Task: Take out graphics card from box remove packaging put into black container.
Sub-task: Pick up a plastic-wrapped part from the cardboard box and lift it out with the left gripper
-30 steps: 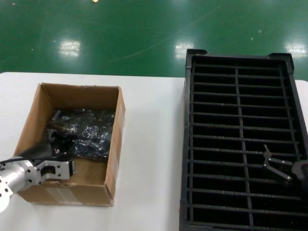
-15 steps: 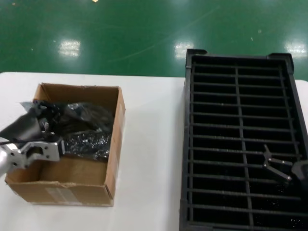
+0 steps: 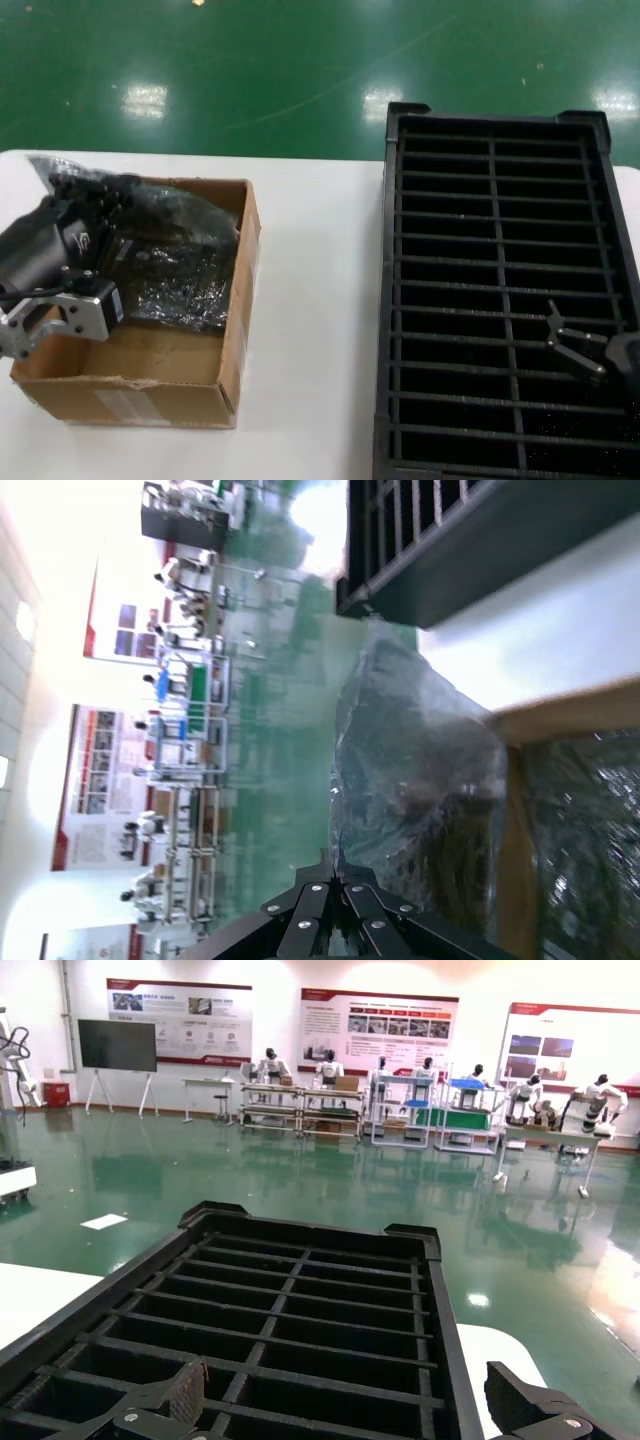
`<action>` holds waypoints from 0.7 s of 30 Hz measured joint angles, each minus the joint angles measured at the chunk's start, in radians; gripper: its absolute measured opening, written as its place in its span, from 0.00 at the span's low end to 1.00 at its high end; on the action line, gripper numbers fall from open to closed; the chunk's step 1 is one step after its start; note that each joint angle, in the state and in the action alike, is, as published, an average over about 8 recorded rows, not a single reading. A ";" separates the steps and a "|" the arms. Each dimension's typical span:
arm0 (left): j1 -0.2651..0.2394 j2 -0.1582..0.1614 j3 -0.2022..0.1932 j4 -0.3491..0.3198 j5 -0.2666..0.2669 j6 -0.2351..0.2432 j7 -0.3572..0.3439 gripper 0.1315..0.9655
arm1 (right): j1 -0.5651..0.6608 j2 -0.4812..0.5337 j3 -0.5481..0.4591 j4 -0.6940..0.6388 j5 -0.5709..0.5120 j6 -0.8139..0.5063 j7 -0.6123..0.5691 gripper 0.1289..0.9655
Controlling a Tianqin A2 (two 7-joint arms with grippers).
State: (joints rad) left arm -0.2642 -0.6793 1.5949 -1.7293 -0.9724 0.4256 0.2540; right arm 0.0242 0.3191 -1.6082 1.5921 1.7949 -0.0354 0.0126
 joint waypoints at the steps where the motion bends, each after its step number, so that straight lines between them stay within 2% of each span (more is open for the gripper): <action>1: 0.012 0.002 -0.013 -0.024 0.005 0.005 -0.007 0.01 | 0.000 0.000 0.000 0.000 0.000 0.000 0.000 1.00; 6: 0.067 0.011 -0.067 -0.126 0.020 0.028 -0.036 0.01 | 0.000 0.000 0.000 0.000 0.000 0.000 0.000 1.00; 11: 0.114 0.008 -0.093 -0.204 0.004 0.042 -0.051 0.01 | 0.000 0.000 0.000 0.000 0.000 0.000 0.000 1.00; 16: 0.152 0.005 -0.091 -0.250 -0.024 0.041 -0.049 0.01 | 0.000 0.000 0.000 0.000 0.000 0.000 0.000 1.00; 21: 0.187 0.009 -0.066 -0.273 -0.052 0.030 -0.033 0.01 | 0.000 0.000 0.000 0.000 0.000 0.000 0.000 1.00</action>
State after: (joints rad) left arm -0.0775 -0.6702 1.5292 -2.0024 -1.0239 0.4553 0.2207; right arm 0.0242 0.3191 -1.6082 1.5921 1.7949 -0.0354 0.0125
